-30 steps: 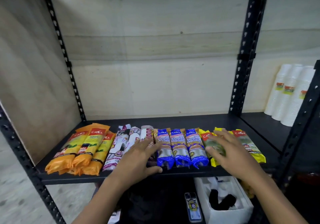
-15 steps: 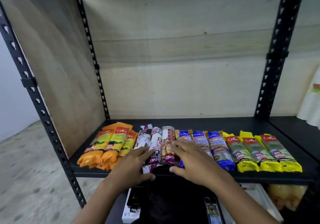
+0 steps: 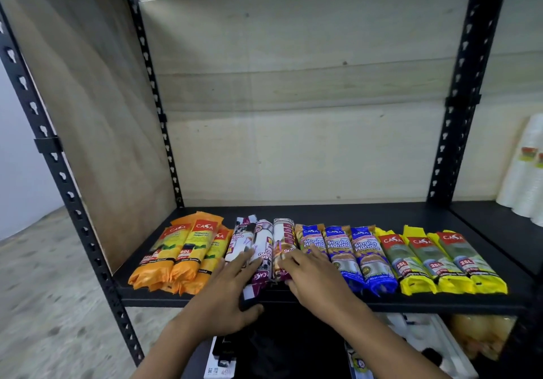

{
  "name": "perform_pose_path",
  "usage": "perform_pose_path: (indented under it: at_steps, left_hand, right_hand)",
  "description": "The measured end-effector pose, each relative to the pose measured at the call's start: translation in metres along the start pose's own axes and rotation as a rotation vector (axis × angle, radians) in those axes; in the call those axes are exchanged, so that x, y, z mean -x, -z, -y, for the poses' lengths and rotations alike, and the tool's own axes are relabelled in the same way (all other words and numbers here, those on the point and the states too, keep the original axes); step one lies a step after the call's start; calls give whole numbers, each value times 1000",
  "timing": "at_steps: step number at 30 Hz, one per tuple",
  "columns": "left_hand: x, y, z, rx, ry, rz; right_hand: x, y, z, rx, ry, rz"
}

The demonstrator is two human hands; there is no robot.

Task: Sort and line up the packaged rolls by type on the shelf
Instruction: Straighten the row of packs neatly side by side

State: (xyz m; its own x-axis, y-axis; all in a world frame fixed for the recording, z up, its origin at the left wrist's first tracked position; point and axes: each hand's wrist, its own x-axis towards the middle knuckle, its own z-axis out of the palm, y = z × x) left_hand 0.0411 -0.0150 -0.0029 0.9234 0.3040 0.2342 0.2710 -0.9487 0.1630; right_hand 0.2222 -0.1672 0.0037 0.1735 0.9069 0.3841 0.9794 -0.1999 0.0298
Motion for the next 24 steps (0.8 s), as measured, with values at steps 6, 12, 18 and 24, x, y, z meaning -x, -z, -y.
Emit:
perform_pose_path:
  at_steps: [6,12,18,24]
  left_hand:
    - [-18,35,2,-28,-104,45]
    - [-27,51,-3,67,-66,182]
    - [-36,49,-2,121,-72,234]
    - [-51,46,-3,-144,-190,293]
  right_hand:
    - [-4,27,1,-103,10,-4]
    - [-10,49,-6,-229,-40,-83]
    - [-24,83,-16,-476,-163,-286]
    - [-50,122,-31,-663,-361,-264]
